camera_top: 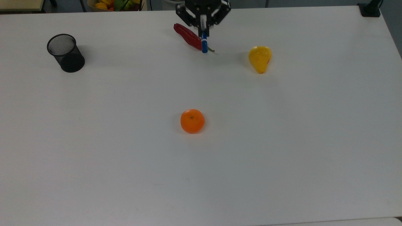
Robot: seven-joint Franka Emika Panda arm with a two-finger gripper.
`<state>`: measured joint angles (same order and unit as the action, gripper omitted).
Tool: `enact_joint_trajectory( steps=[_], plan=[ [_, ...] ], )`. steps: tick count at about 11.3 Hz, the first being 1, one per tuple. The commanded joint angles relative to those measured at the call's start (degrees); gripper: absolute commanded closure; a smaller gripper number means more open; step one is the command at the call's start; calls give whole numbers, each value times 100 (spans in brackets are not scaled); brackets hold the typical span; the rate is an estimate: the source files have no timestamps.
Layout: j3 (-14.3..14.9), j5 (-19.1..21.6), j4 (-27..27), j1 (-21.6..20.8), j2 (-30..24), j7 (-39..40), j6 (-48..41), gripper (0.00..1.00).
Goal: Place marker
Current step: 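Carry the marker over to the black mesh pen cup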
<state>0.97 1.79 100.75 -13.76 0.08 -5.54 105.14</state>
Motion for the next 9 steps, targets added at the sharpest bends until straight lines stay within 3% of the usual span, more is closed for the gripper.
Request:
enact_joint_trajectory(
  steps=[1, 5, 9],
  plan=[
    [341, 217, 208, 66, -665, 719, -563, 100],
    [974, 208, 577, 136, -1290, 1274, -785, 100],
    [1150, 85, 1025, 532, -1669, 1670, -645, 100]
  ],
)
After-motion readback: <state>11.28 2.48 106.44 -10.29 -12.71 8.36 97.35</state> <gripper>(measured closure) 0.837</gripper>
